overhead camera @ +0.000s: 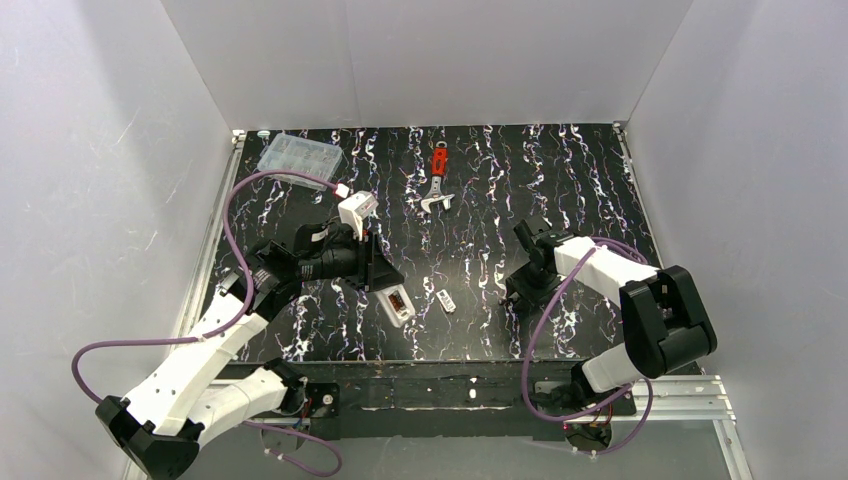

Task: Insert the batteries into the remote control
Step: Pick up the battery from the center of the board.

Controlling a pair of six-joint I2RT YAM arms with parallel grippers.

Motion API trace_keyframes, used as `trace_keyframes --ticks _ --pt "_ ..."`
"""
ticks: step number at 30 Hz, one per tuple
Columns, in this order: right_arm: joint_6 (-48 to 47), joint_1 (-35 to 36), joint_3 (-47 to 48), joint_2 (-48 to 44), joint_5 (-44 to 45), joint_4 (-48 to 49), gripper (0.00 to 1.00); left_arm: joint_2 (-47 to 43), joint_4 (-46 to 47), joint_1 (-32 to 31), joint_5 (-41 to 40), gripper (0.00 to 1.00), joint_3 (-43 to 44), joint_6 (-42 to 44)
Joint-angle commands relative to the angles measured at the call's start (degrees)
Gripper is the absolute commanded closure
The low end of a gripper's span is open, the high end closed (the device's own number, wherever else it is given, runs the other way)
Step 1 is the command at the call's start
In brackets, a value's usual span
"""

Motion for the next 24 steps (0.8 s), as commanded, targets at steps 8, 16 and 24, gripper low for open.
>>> trace_keyframes --ticks 8,16,24 --pt "0.95 -0.73 -0.28 0.61 1.82 1.32 0.69 -1.46 -0.6 0.33 0.67 1.0 1.35 0.59" --pt "0.06 -1.0 -0.64 2.24 1.49 2.08 0.71 -1.41 -0.77 0.33 0.62 1.0 1.33 0.57" --pt "-0.69 -1.0 -1.17 3.29 1.82 2.52 0.71 -1.77 -1.09 0.33 0.54 1.0 1.29 0.62"
